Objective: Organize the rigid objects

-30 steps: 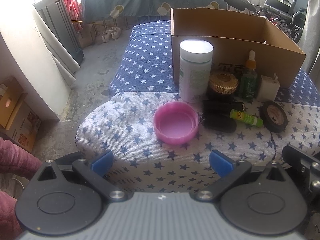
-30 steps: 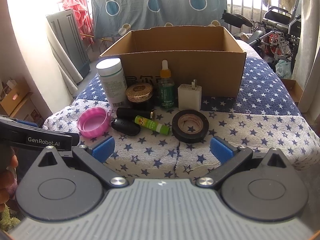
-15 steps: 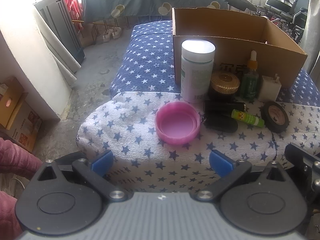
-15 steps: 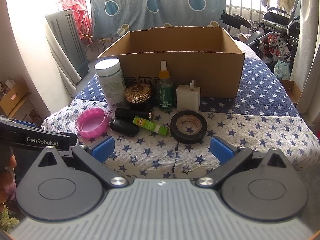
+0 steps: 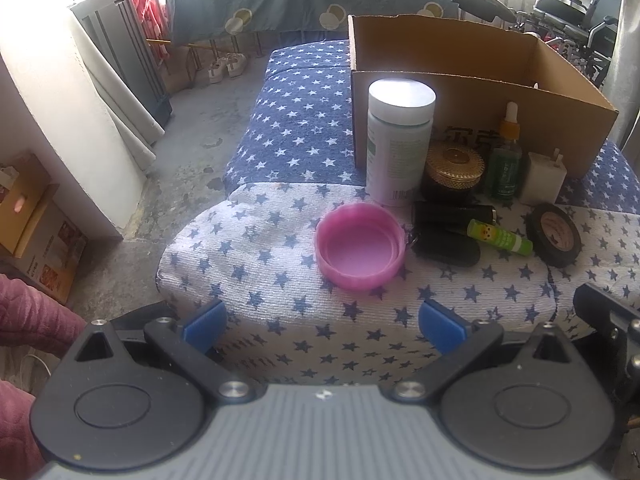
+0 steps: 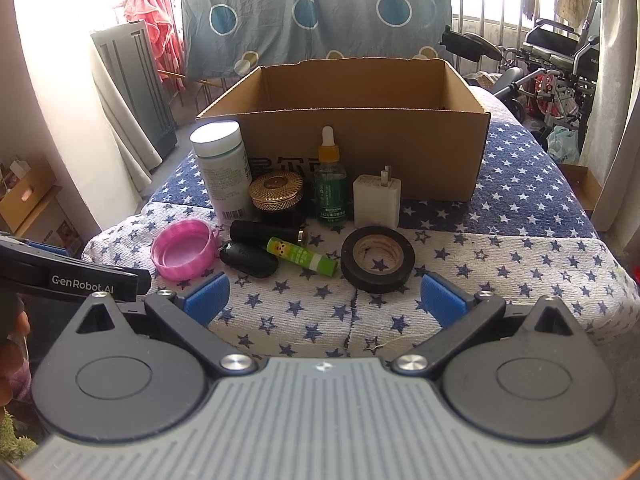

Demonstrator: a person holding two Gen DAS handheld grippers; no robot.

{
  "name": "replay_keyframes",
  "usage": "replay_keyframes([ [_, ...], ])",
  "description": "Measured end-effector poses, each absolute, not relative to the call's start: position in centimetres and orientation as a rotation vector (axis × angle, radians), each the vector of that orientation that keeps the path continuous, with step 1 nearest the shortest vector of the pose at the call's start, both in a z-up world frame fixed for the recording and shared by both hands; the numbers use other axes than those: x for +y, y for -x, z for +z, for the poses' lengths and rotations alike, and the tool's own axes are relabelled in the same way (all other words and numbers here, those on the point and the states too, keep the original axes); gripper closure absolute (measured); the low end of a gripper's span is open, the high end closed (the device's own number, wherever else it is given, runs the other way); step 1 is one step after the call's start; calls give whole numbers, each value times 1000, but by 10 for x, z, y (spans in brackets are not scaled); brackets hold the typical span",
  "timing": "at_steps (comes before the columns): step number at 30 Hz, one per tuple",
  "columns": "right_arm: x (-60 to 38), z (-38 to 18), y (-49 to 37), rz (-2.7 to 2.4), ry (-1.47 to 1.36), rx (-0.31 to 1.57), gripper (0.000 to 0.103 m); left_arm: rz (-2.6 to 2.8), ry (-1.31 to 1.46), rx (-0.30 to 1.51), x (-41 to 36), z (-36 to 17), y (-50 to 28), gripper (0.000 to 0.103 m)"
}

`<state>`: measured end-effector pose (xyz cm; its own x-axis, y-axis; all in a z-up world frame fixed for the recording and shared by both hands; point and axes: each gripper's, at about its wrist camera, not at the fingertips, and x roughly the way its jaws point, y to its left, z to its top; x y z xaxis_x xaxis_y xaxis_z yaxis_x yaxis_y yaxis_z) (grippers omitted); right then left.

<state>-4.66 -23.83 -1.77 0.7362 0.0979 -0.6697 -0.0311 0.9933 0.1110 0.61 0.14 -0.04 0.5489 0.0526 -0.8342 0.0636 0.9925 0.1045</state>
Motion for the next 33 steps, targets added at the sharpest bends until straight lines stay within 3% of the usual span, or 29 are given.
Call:
replay_keyframes([
  [25,-239,-21,35,85,-116,731,1,-16,-143,1004,-1,-2,-16,0],
  [33,-259,-16,32,96,-118,698,1,-158,-119,881,-12,9,-14,1],
])
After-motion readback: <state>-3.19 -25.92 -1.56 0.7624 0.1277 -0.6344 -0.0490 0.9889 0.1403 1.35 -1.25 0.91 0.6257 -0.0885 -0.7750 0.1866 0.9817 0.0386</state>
